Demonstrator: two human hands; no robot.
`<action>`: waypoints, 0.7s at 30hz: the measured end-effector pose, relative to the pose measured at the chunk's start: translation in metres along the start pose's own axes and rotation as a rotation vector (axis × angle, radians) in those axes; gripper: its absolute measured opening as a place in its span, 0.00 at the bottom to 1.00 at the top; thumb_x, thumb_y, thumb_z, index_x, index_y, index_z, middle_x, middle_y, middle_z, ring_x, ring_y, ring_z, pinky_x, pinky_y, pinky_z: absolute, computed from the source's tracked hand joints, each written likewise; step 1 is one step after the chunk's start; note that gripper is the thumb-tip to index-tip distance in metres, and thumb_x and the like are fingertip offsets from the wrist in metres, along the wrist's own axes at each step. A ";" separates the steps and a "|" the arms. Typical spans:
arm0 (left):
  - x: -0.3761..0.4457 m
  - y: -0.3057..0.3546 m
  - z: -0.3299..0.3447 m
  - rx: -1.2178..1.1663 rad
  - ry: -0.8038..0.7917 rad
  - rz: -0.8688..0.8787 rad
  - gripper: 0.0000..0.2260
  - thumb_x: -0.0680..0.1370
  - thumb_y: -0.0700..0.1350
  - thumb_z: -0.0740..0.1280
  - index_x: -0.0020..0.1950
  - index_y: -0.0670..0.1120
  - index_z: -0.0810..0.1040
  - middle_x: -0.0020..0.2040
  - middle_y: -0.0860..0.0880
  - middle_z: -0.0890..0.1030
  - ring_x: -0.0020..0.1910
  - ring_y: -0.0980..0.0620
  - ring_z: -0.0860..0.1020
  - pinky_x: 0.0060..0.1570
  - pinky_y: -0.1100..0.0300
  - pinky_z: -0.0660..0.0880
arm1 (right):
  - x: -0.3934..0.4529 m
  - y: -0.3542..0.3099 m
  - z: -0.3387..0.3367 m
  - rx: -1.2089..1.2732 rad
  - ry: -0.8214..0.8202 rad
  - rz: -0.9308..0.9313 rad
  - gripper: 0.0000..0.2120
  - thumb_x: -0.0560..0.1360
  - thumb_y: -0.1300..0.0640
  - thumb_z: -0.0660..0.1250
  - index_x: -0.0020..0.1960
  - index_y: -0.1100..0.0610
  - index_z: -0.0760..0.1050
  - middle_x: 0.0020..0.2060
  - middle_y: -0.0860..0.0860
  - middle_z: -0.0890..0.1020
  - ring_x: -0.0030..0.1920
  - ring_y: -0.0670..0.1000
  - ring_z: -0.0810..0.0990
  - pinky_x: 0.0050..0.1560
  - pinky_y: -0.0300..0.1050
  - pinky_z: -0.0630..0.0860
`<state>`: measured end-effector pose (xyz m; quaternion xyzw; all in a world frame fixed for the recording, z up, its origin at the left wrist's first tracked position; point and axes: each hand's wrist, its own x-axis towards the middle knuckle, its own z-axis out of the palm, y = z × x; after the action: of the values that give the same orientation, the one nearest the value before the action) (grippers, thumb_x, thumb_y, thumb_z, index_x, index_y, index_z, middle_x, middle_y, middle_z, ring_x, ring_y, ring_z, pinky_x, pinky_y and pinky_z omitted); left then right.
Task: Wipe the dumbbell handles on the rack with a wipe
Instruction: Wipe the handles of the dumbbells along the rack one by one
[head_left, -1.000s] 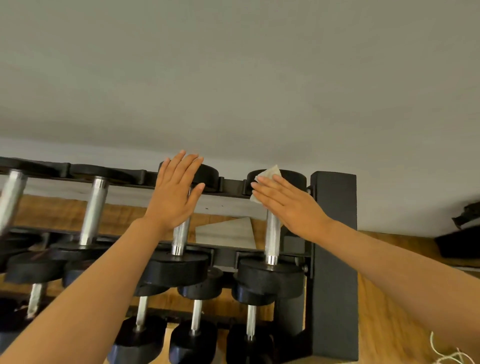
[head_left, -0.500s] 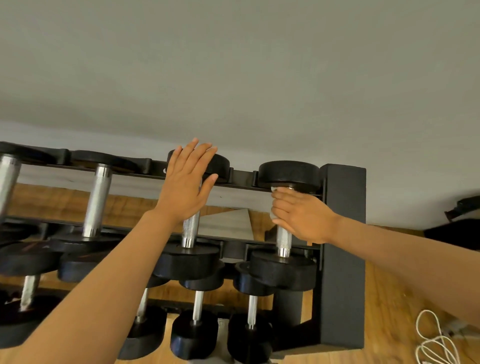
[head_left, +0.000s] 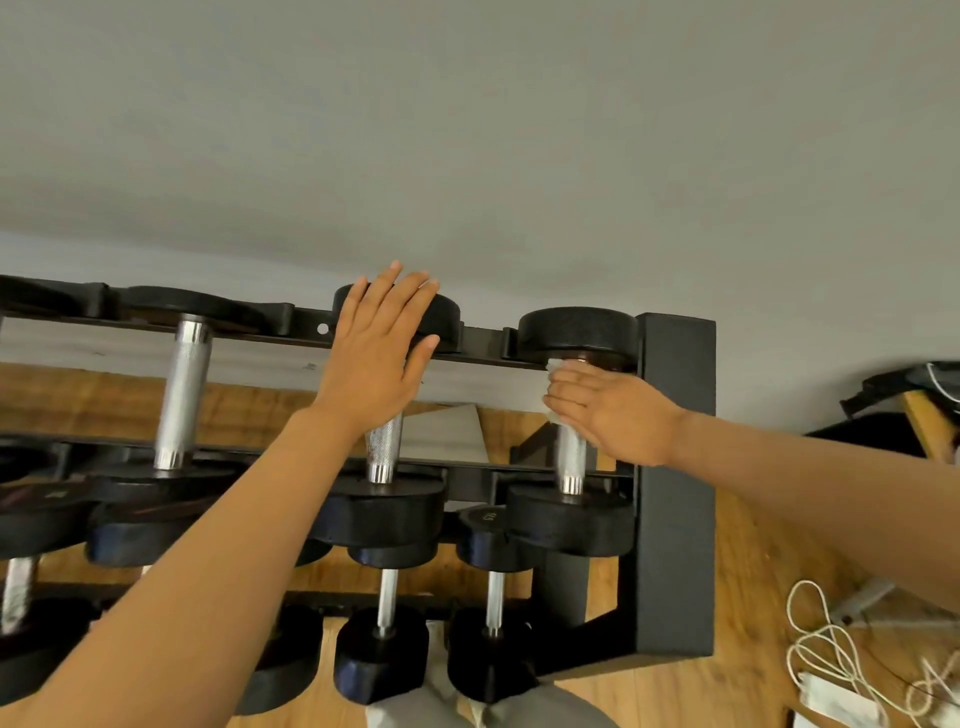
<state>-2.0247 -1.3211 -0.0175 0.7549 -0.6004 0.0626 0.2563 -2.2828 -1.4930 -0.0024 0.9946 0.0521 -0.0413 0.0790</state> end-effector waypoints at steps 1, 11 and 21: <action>0.000 0.000 0.000 0.004 0.001 0.000 0.25 0.83 0.53 0.53 0.78 0.44 0.63 0.76 0.45 0.66 0.79 0.45 0.56 0.78 0.53 0.42 | -0.004 -0.008 0.001 0.051 0.012 0.001 0.25 0.84 0.56 0.47 0.53 0.62 0.82 0.49 0.55 0.83 0.54 0.57 0.81 0.75 0.41 0.51; -0.001 0.003 -0.002 0.042 -0.006 -0.015 0.25 0.83 0.52 0.53 0.78 0.43 0.63 0.76 0.44 0.66 0.78 0.44 0.56 0.77 0.52 0.43 | -0.001 0.014 0.008 0.076 -0.087 -0.252 0.22 0.84 0.54 0.49 0.55 0.56 0.82 0.51 0.52 0.83 0.55 0.53 0.81 0.72 0.48 0.61; -0.001 0.009 -0.002 0.067 -0.020 -0.054 0.25 0.83 0.52 0.54 0.78 0.43 0.62 0.76 0.44 0.65 0.79 0.45 0.55 0.78 0.54 0.41 | -0.053 -0.005 0.052 0.203 0.034 -0.271 0.22 0.84 0.54 0.52 0.77 0.55 0.62 0.76 0.48 0.63 0.78 0.50 0.54 0.78 0.51 0.44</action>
<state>-2.0325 -1.3205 -0.0134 0.7794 -0.5801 0.0682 0.2266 -2.3402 -1.5021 -0.0494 0.9819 0.1828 -0.0400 -0.0293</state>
